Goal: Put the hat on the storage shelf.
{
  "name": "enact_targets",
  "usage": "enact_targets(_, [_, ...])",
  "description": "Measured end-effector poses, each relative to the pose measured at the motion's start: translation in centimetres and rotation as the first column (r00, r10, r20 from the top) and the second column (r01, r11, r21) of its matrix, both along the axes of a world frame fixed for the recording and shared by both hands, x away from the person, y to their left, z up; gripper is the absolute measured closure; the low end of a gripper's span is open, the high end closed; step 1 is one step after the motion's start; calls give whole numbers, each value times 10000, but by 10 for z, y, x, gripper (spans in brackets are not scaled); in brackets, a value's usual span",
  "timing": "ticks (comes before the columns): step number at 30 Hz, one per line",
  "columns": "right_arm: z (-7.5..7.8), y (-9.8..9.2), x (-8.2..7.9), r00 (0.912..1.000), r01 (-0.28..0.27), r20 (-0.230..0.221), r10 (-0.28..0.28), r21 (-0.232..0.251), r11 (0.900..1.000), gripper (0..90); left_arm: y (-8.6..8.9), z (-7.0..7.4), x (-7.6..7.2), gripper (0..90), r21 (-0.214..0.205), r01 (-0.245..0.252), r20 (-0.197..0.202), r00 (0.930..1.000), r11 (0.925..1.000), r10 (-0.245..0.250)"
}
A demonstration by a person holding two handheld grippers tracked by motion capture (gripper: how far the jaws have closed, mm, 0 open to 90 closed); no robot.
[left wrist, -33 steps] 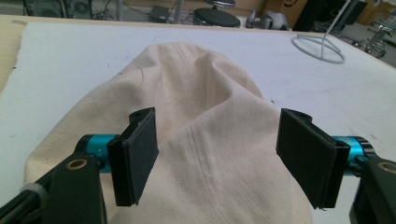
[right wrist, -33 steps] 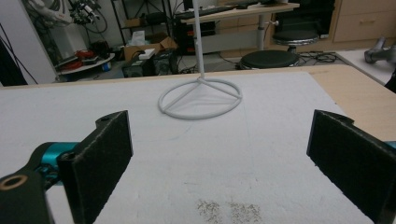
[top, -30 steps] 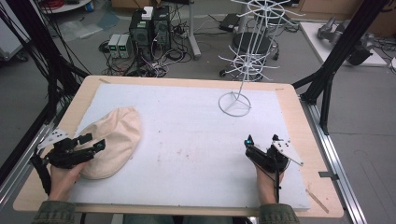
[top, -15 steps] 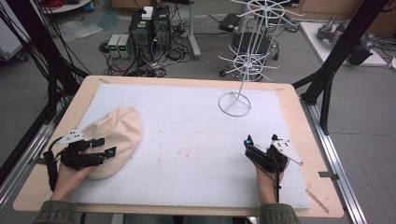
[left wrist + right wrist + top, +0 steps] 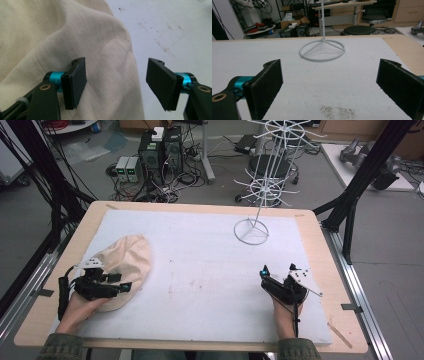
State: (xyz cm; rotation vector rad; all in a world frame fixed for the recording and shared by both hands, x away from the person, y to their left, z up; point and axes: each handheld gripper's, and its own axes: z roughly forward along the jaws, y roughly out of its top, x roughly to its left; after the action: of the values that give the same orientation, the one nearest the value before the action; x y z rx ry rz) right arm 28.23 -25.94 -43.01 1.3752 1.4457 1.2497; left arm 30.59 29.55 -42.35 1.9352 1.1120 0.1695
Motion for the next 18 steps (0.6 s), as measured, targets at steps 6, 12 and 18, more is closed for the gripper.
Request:
enact_targets(6, [0,0,1,10000,7,-8,-7,22,10000,59,-9,0,8,329,724,350,-735,9969,9968,-296])
enact_targets(12, [0,1,1,10000,-28,3,28,-63,10000,59,-12,-1,15,327,1047,221,-1148,9933,9943,-100])
enact_targets(18, [0,2,1,10000,-4,31,5,-120,9999,59,-19,0,25,300,1634,320,-1986,9801,9860,11])
